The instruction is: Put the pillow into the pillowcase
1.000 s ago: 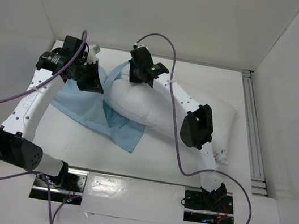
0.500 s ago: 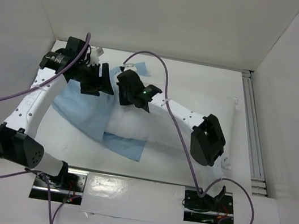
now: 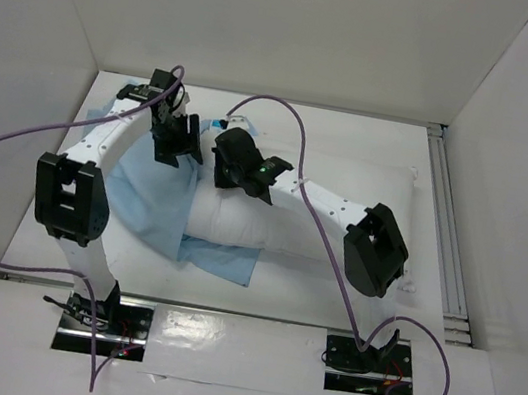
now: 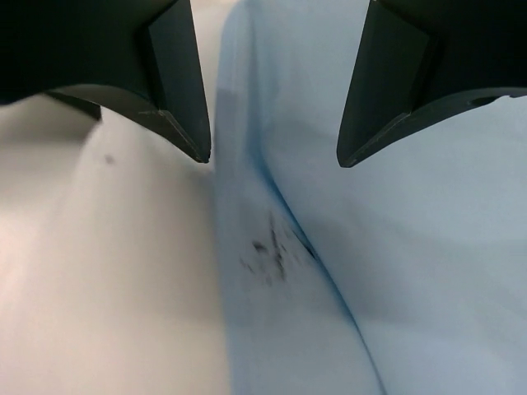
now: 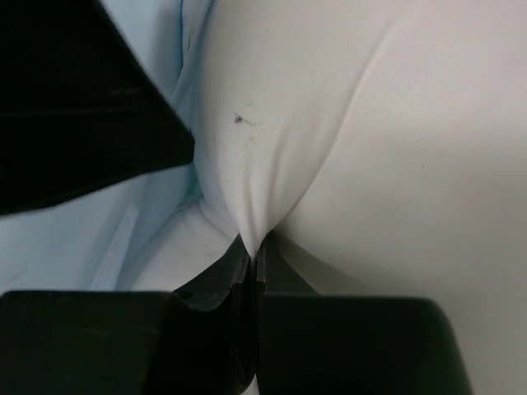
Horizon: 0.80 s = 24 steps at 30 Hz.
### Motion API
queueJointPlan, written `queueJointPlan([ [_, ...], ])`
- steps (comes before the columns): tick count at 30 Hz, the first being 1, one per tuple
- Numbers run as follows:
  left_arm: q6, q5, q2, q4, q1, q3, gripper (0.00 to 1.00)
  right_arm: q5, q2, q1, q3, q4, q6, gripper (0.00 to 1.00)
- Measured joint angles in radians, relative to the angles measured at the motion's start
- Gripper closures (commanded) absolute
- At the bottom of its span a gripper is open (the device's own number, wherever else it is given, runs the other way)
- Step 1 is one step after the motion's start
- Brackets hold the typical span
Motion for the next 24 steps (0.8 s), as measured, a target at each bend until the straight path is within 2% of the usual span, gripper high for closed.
queueJointPlan([
  [5,-0.025,-0.029,0.069,0.033,0.015,0.045,0.27,-0.003,0.0,0.0,0.0,0.0,0.002,1.0],
  [8,-0.029,-0.035,0.127,0.05,0.016,0.123,0.33,-0.004,0.0,0.0,0.002,0.0,0.001,1.0],
  [10,-0.032,-0.033,0.174,0.064,0.016,0.177,0.55,-0.004,0.0,0.0,0.004,-0.001,0.001,1.0],
  [12,-0.033,-0.027,0.216,0.069,0.016,0.215,0.71,-0.005,0.0,0.0,0.008,-0.003,0.0,1.0],
  [13,-0.027,-0.02,0.239,0.072,0.016,0.233,0.89,-0.005,0.0,0.0,0.009,-0.003,0.0,1.0],
  [15,-0.026,-0.01,0.279,0.069,0.016,0.261,1.0,-0.005,0.0,0.0,0.009,-0.003,0.0,1.0],
  [24,-0.027,0.019,0.326,0.024,0.021,0.391,1.0,0.006,-0.021,0.014,-0.026,0.015,-0.011,1.0],
])
